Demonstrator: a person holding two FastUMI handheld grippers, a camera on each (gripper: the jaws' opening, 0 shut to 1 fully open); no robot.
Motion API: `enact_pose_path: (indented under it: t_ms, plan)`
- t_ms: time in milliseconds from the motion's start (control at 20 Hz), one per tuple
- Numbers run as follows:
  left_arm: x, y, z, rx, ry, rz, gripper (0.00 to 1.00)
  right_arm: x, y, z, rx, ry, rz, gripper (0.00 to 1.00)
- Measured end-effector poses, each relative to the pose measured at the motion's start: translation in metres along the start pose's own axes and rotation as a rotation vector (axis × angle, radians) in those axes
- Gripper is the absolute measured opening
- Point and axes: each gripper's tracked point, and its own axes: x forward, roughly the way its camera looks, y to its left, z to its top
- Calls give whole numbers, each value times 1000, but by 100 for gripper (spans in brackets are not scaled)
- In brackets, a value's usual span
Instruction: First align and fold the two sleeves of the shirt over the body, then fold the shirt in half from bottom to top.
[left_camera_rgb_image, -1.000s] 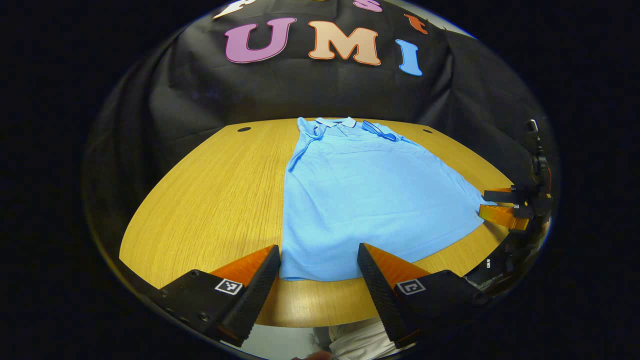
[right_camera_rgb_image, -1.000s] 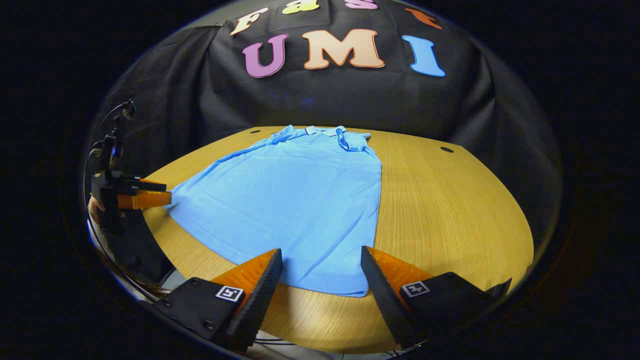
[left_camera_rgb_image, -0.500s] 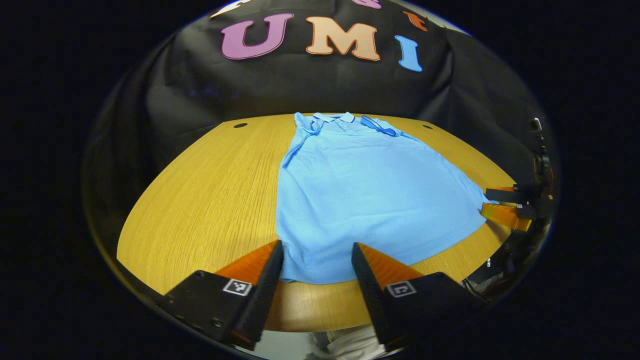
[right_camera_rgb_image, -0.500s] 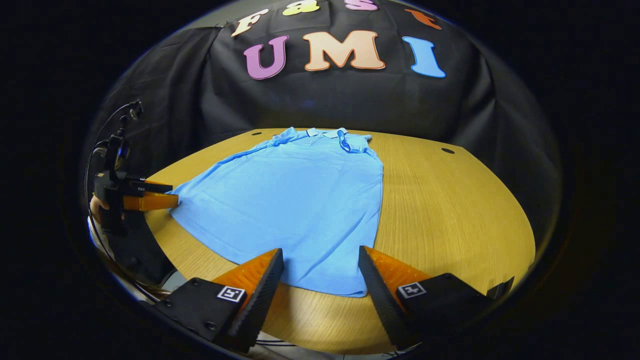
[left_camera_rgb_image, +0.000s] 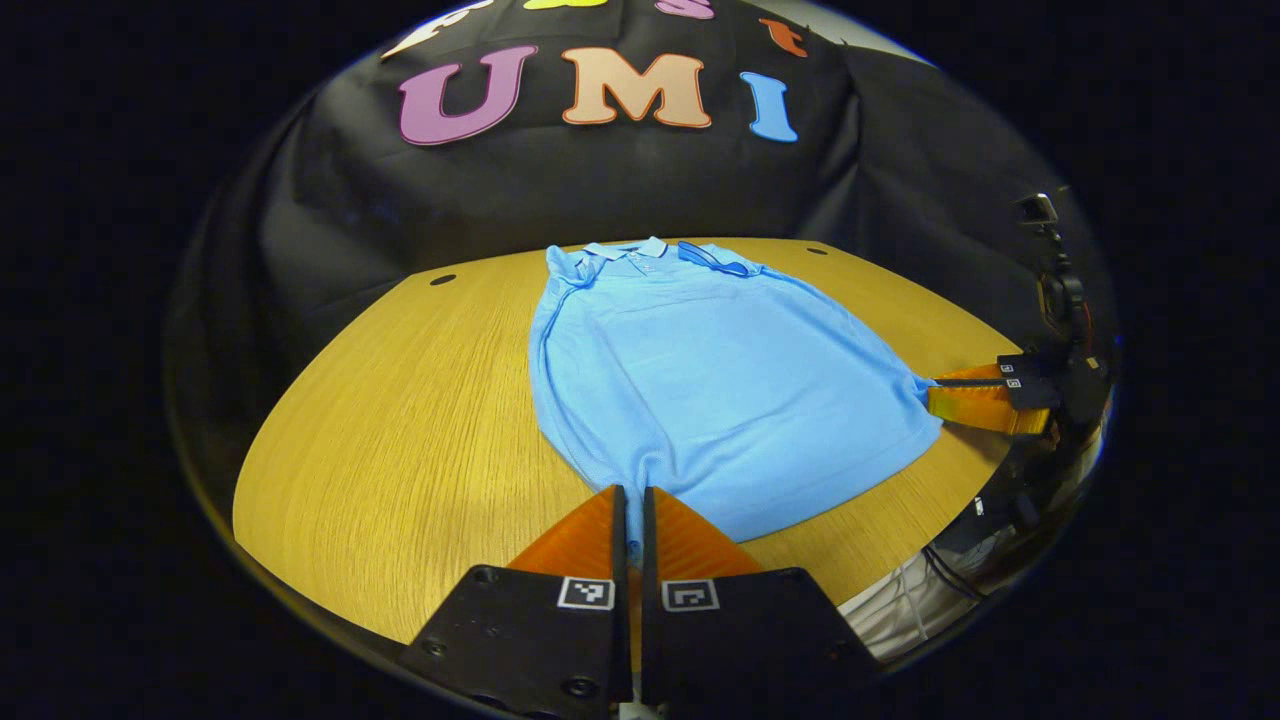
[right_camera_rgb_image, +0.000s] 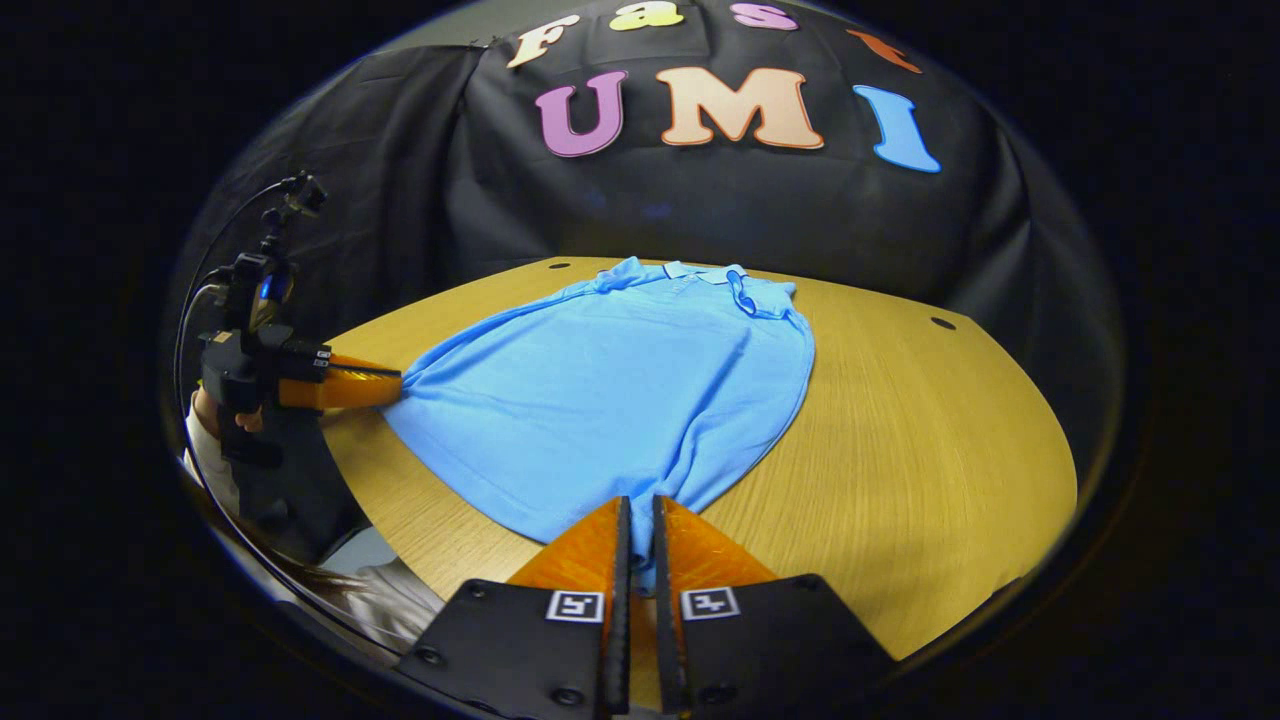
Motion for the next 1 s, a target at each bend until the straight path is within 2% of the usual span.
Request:
enact_pose_path:
  t_ms: [100, 150, 300, 600, 1000]
  plan:
    - [0, 0, 1, -2, -5, 3, 1, 1, 3, 1, -36, -9, -6, 10]
    - [1, -2, 2, -18, -10, -7, 0, 1, 3, 3, -46, -12, -10, 3]
    - [2, -15, 7, -84, -17, -75, 0, 3, 3, 4, -52, -14, -15, 3]
    - [2, -19, 32, -110, -47, -138, 0, 10, -5, 18, -32, -13, -20, 3]
    - [28, -4, 97, -94, -109, -153, 0, 33, -31, 75, -19, -19, -46, 2]
